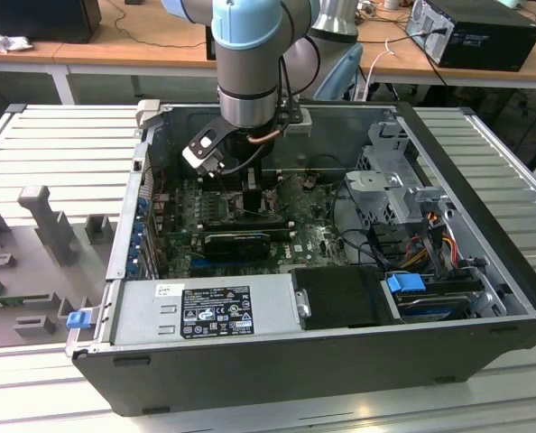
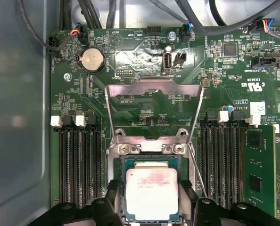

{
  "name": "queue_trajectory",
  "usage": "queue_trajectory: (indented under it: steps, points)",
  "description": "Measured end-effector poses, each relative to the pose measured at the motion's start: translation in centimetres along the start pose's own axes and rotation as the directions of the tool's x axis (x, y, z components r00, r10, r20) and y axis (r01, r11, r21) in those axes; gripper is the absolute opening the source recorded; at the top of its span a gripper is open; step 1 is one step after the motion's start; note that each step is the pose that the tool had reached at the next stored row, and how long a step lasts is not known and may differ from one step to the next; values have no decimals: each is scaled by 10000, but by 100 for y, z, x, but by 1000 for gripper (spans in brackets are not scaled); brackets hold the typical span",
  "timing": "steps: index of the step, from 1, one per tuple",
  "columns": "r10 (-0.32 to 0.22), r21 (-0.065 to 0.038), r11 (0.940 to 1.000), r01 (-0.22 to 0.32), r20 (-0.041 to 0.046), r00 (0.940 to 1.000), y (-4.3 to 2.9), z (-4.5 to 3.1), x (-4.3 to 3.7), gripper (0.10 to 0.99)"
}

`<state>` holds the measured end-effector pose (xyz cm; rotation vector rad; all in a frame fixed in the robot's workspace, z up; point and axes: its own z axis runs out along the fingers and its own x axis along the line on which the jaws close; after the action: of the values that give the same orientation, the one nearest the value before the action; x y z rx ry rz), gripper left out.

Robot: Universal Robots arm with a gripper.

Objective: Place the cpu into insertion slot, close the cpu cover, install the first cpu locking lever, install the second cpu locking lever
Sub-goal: 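Place the cpu into insertion slot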

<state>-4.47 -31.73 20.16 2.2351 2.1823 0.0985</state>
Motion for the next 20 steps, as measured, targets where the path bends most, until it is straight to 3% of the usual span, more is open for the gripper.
queue_trajectory:
  steps: [12, 20]
  points:
    - [1, 1, 10000, -1, -21, 10000, 1, 2, -28, 604]
    - [-4, -1, 10000, 4, 59, 10000, 1, 6, -35, 604]
